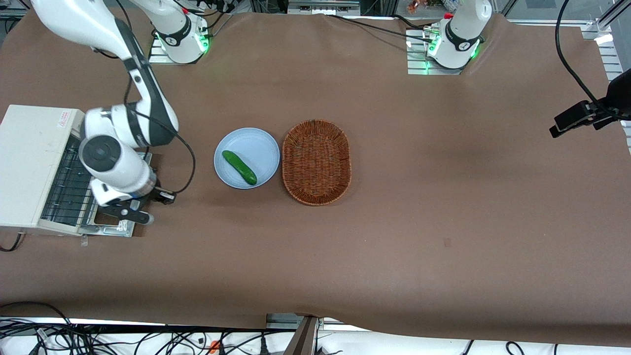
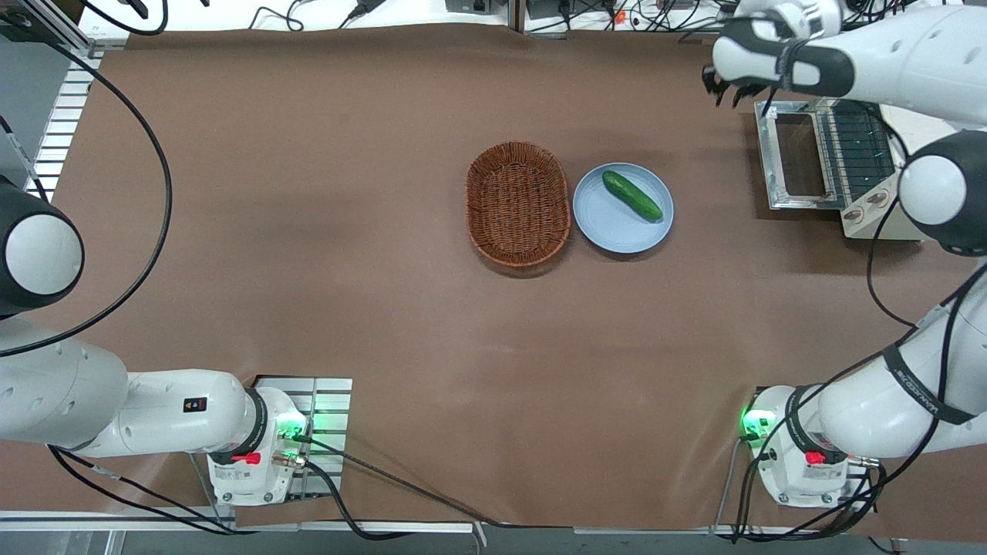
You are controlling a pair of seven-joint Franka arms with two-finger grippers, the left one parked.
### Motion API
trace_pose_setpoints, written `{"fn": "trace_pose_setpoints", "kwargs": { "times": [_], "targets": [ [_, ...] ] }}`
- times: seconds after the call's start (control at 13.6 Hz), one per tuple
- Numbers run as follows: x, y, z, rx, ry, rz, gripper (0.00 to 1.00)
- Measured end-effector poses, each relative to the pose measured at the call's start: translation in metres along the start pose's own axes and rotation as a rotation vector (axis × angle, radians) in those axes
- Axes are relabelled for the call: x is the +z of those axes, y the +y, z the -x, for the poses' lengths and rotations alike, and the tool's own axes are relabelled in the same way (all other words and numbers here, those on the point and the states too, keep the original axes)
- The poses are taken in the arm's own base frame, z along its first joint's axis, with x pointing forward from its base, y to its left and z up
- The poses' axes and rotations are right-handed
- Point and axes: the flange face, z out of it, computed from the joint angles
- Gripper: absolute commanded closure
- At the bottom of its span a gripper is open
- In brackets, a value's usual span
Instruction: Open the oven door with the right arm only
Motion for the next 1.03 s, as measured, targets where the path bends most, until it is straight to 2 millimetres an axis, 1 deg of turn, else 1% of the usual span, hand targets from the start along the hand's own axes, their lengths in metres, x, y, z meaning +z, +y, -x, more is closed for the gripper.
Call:
{"fn": "trace_pose_setpoints", "kwargs": {
  "times": [0.07, 0.22, 0.29, 0.44, 0.59, 0.74, 0.81, 0.88, 0.96, 1.03],
  "targets": [
    [-0.034, 0.008, -0.003, -0.033, 0.01, -0.027, 0.0],
    [-0.094, 0.027, -0.007, -0.083, -0.024, -0.083, 0.0],
    [-0.12, 0.043, -0.011, -0.095, -0.052, -0.093, 0.0],
    [-0.159, 0.087, -0.014, -0.163, -0.137, -0.084, 0.0],
    [-0.19, 0.117, -0.018, -0.201, -0.159, -0.103, 0.0],
    [-0.216, 0.146, -0.017, -0.174, -0.127, -0.138, 0.0],
    [-0.224, 0.164, -0.01, -0.16, -0.131, -0.147, 0.0],
    [-0.227, 0.18, 0.001, -0.145, -0.144, -0.152, 0.0],
    [-0.228, 0.19, 0.014, -0.137, -0.158, -0.156, 0.0],
    [-0.23, 0.194, 0.025, -0.136, -0.171, -0.157, 0.0]
  ]
}}
